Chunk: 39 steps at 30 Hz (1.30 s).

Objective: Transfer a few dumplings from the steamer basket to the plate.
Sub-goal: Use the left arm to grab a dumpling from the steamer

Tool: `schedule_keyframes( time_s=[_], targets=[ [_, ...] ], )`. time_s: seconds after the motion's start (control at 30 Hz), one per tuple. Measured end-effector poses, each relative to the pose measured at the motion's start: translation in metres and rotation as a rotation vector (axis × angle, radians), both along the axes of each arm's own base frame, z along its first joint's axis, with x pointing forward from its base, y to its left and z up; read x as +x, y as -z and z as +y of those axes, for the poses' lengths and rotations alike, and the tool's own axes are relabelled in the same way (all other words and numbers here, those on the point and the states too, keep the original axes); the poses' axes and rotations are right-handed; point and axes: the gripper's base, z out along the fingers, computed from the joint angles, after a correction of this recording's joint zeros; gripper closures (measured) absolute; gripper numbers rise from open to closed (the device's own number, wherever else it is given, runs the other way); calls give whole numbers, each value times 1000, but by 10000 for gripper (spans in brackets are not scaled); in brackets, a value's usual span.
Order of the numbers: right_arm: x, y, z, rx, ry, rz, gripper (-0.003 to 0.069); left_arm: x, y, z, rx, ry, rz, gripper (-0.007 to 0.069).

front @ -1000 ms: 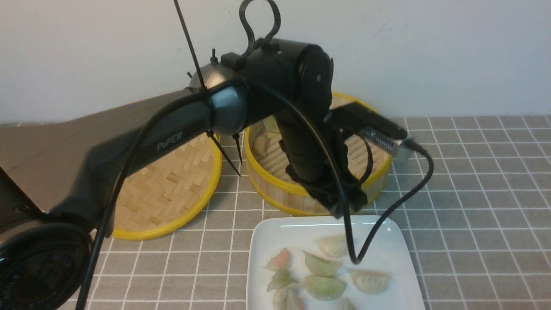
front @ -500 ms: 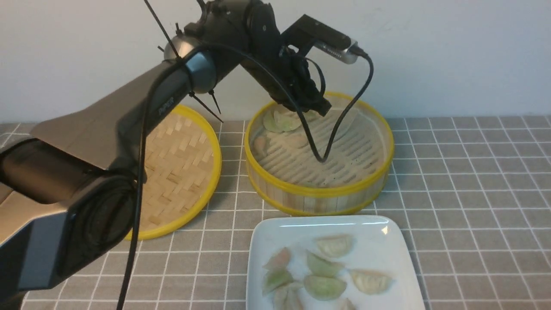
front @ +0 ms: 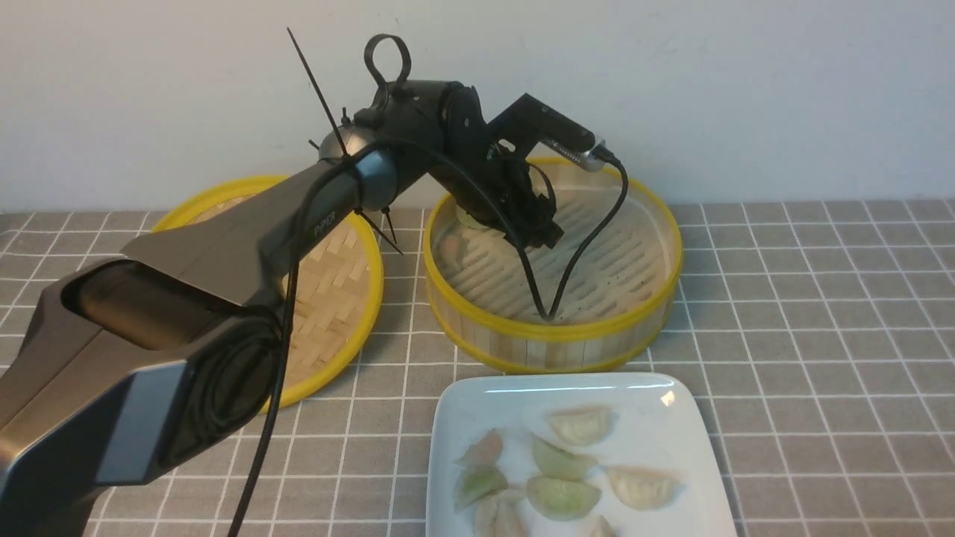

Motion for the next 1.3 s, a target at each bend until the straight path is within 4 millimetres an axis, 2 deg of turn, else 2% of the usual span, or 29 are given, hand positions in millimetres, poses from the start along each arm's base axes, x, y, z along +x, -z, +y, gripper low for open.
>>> schedule_keyframes(
  time_s=[0.63, 0.9, 1.1, 1.17, 1.3],
  targets=[
    [0, 0, 0, 0, 0, 0, 673, -2, 3, 3, 46, 26, 21, 208],
    [0, 0, 0, 0, 0, 0, 673, -1, 20, 3, 69, 30, 52, 208],
    [0, 0, 0, 0, 0, 0, 673, 1, 23, 2, 62, 25, 33, 210],
    [0, 0, 0, 0, 0, 0, 673, 1, 24, 2, 61, 25, 38, 233],
    [0, 0, 0, 0, 0, 0, 673, -1, 24, 1, 49, 28, 66, 400]
  ],
)
